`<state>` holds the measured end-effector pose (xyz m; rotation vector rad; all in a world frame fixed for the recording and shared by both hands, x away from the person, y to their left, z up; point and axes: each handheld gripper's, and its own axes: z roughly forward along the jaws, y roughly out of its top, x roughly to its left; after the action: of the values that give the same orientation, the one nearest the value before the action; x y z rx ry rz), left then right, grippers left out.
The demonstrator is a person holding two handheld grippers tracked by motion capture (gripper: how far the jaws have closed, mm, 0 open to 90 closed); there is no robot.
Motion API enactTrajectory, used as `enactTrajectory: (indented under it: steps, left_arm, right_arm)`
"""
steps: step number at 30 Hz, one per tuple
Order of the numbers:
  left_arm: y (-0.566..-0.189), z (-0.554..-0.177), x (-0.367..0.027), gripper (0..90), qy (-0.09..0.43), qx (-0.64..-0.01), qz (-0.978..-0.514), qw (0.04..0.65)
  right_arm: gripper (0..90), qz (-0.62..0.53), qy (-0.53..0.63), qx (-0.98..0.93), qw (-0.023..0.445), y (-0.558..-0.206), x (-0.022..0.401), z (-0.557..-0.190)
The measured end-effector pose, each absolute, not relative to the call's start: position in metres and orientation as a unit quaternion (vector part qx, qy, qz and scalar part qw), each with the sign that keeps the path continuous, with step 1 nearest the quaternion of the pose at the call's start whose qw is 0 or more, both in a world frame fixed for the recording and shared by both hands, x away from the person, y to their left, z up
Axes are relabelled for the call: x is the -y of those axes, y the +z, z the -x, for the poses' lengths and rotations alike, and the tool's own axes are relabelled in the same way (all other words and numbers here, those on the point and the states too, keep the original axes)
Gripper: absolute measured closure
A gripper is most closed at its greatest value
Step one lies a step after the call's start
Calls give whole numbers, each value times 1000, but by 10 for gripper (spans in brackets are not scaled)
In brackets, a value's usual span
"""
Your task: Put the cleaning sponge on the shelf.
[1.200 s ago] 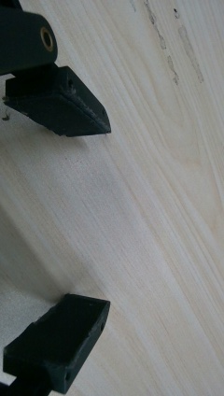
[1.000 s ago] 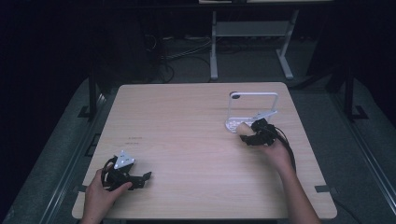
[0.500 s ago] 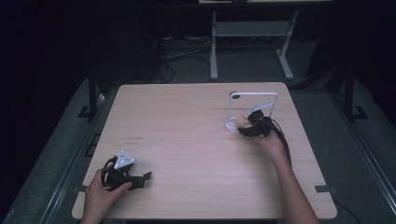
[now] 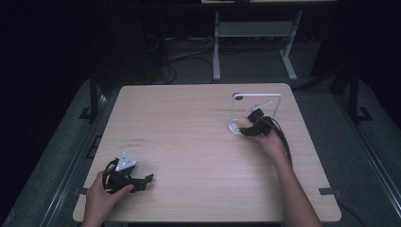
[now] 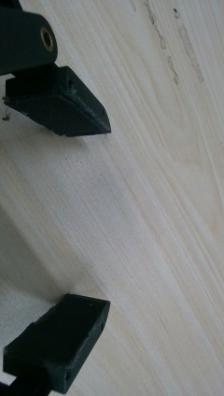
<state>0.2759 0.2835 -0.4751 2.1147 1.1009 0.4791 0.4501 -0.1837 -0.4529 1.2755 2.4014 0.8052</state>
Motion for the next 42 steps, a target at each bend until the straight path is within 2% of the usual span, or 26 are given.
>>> enactTrajectory:
  steps: [9, 23, 28, 37, 41, 42]
  left_arm:
    - [-475, -276, -283, 126, 185, -425, -815, 348]
    - [-475, -276, -283, 126, 185, -425, -815, 348]
    - [-475, -276, -283, 126, 184, -425, -816, 347]
    - [-475, -276, -283, 126, 185, -425, -815, 348]
    - [-475, -276, -283, 126, 185, -425, -815, 348]
    - [-475, -276, -283, 126, 185, -425, -815, 347]
  right_arm:
    - [360, -449, 282, -834, 154, -454, 185, -451]
    - [360, -440, 318, -824, 166, -425, 192, -429]
    - [425, -439, 327, -821, 165, -415, 193, -415]
    - [597, -427, 352, -817, 162, -411, 194, -394]
    - [709, -417, 352, -823, 158, -411, 192, -389]
    - [793, -417, 357, -823, 149, -412, 192, -386]
